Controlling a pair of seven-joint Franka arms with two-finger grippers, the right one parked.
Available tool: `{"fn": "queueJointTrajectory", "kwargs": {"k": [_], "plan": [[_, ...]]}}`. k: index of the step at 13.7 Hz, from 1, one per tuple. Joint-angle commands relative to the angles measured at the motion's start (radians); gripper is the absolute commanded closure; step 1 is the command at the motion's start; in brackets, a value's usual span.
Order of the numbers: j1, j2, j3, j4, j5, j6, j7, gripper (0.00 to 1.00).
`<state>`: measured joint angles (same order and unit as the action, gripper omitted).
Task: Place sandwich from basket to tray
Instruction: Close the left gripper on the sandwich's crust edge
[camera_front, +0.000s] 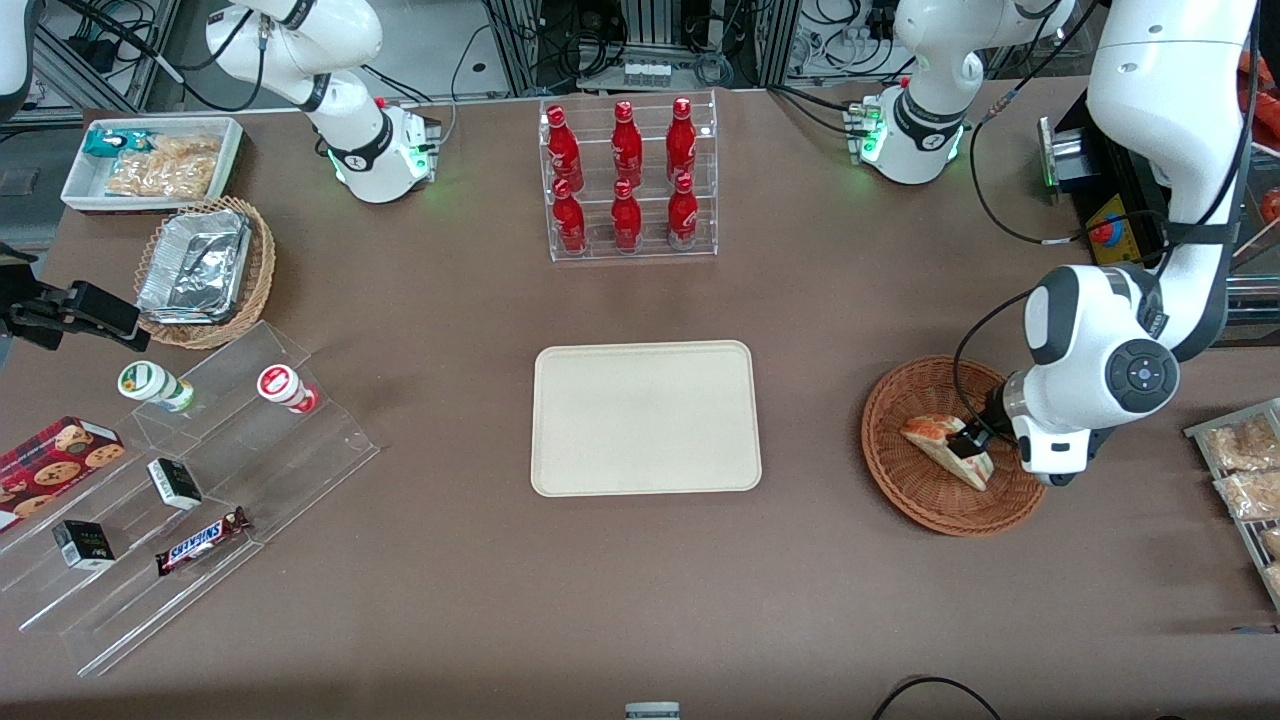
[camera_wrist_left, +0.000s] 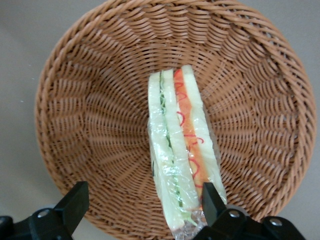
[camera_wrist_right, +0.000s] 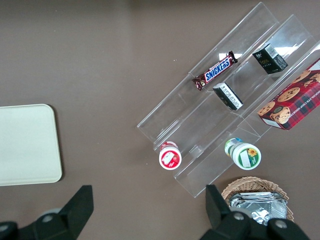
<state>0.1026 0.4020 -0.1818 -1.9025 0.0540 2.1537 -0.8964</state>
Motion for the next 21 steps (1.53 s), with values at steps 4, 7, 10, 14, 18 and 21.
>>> {"fn": "queueJointTrajectory", "kwargs": {"k": [4,7,10,14,18,21], "plan": [[-0.008,-0.002,0.001,0.051,-0.01,-0.005,-0.036,0.0],[-0.015,0.026,-0.001,0.048,-0.008,0.009,-0.087,0.0],[-0.021,0.076,-0.001,0.039,-0.01,0.061,-0.091,0.0],[-0.034,0.112,0.001,0.036,-0.008,0.074,-0.091,0.06],[-0.043,0.086,-0.001,0.051,0.007,0.057,-0.082,0.88],[-0.093,0.063,-0.001,0.092,0.009,-0.017,-0.029,0.88]]}}
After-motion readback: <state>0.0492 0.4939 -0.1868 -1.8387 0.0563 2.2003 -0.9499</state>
